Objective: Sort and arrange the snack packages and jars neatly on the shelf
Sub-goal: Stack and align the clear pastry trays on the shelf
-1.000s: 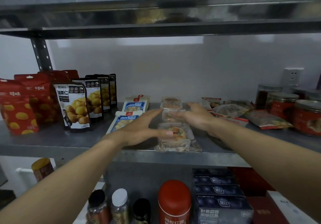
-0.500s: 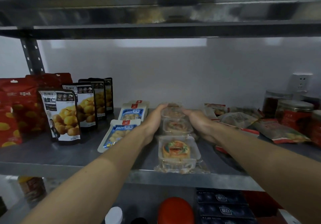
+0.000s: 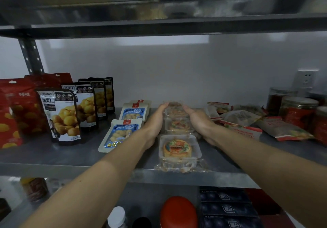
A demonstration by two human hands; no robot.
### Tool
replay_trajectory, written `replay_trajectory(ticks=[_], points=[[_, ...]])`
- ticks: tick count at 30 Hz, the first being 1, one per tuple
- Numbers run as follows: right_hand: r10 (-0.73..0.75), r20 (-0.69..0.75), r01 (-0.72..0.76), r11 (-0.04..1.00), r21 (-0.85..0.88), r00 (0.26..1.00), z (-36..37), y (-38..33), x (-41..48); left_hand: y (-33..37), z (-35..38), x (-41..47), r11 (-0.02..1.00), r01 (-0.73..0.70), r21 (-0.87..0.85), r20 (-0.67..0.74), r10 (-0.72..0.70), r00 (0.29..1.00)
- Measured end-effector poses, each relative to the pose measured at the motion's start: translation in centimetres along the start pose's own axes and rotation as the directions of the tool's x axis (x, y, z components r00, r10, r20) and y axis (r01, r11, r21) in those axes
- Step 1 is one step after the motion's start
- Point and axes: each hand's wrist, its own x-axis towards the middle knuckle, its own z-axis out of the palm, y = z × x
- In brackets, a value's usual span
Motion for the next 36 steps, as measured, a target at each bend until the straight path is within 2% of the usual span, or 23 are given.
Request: replay_trajectory(ticks=[2,5,9,14,20,22,26,30,36], points=[[-0.003,0.018,0.003,0.999,0.037,1.0,0.1,0.2,-0.3,0.1,0.3,-0.9,0.999,-0.028,-0.031,-0.035,0.027,0.999],[-0.004,0.07,-0.004,0.993,0.115,0.998,0.8,0.9,-0.4,0.5,0.8,-2.7,0.994,-0.016,-0.11,-0.003,0.016,1.0],[-0.023,0.126,0.002,0.986,0.167,0.992,1.7,1.3,0.0,0.7,1.1,-3.8,0.997,-0.009,-0.074,-0.013,0.008,1.0],[-0.059,0.156,0.038,0.99,0.135,0.986,1.8,0.7,-0.9,1.5,1.9,-5.0,0.983,-0.041,-0.181,-0.02,0.038,0.999],[-0.067,0.069,0.06,0.994,0.095,0.995,0.3,0.3,-2.7,1.6,2.5,-5.9,0.995,-0.024,-0.095,-0.159,0.008,0.987],[-0.062,0.058,0.057,0.994,0.092,0.996,0.0,0.4,-3.4,1.7,2.7,-6.4,0.992,-0.015,-0.122,-0.156,-0.004,0.988],[-0.048,0.118,0.039,0.996,0.079,0.992,0.3,0.3,-5.0,2.0,3.4,-7.4,0.985,-0.008,-0.174,-0.119,-0.013,0.993],[-0.059,0.189,0.041,0.994,0.098,0.98,0.4,-0.2,-5.6,2.0,4.1,-7.2,0.991,-0.021,-0.135,-0.152,0.0,0.988],[-0.099,0.234,0.072,0.99,0.123,0.967,0.3,-0.6,-6.1,2.8,4.7,-8.5,0.981,0.07,-0.179,-0.104,-0.09,0.991]])
